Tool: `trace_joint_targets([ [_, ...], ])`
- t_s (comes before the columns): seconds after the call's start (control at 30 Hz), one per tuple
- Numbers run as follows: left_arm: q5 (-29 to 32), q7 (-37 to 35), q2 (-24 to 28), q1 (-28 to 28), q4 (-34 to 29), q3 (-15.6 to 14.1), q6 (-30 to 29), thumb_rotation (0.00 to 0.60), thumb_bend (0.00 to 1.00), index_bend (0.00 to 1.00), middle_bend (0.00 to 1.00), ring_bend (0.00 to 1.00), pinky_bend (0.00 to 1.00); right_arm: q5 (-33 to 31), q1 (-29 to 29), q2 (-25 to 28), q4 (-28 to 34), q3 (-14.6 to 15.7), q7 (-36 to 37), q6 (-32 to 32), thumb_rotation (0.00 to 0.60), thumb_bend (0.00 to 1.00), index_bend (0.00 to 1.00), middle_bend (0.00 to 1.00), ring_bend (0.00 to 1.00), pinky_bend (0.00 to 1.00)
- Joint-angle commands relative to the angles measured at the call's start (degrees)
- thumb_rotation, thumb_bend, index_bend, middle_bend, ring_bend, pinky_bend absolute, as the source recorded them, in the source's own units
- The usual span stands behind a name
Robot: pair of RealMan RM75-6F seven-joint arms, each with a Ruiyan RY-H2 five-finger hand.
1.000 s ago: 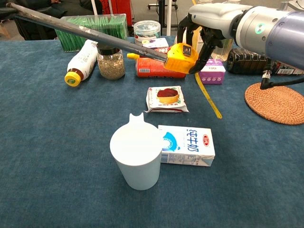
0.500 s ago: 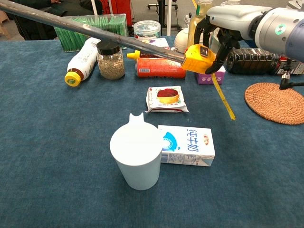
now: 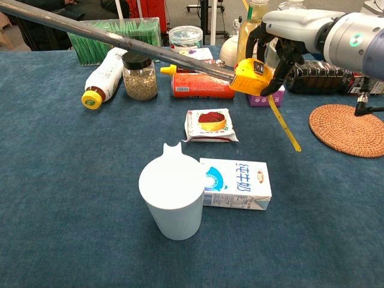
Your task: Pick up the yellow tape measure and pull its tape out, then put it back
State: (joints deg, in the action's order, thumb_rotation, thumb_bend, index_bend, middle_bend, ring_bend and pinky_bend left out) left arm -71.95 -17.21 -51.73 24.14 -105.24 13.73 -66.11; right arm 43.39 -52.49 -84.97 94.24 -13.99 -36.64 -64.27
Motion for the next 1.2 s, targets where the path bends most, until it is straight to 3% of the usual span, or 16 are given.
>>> trace_joint_targets([
  [0.03,-0.1,1.33,-0.79,0.79,-0.85,0.03,0.57,0.6,0.44,0.56,0.33,0.23,0.42,0.08,0.0,-0.04,0.3,-0.1,-0.17,-0.2,0.6,0.17,0.66,0.66,0.76,0.72],
  [0.67,8.87,18.86,-15.29,10.76,-3.3,2.23,3.67,0.6,0.44,0.56,0.33,0.23,0.42,-0.32,-0.88,-1.76,1.34,-2.21,0.39,-0.63,0.6,0.17,0.66,0.66,0.76,0.72],
  [1.2,14.98,30.87,-27.09,17.53,-1.59,3.27,1.7,0.6,0.43,0.56,0.33,0.23,0.42,0.37,-2.53,-4.72,2.07,-3.99,1.78,-0.56,0.6,0.17,0.67,0.66,0.76,0.72],
])
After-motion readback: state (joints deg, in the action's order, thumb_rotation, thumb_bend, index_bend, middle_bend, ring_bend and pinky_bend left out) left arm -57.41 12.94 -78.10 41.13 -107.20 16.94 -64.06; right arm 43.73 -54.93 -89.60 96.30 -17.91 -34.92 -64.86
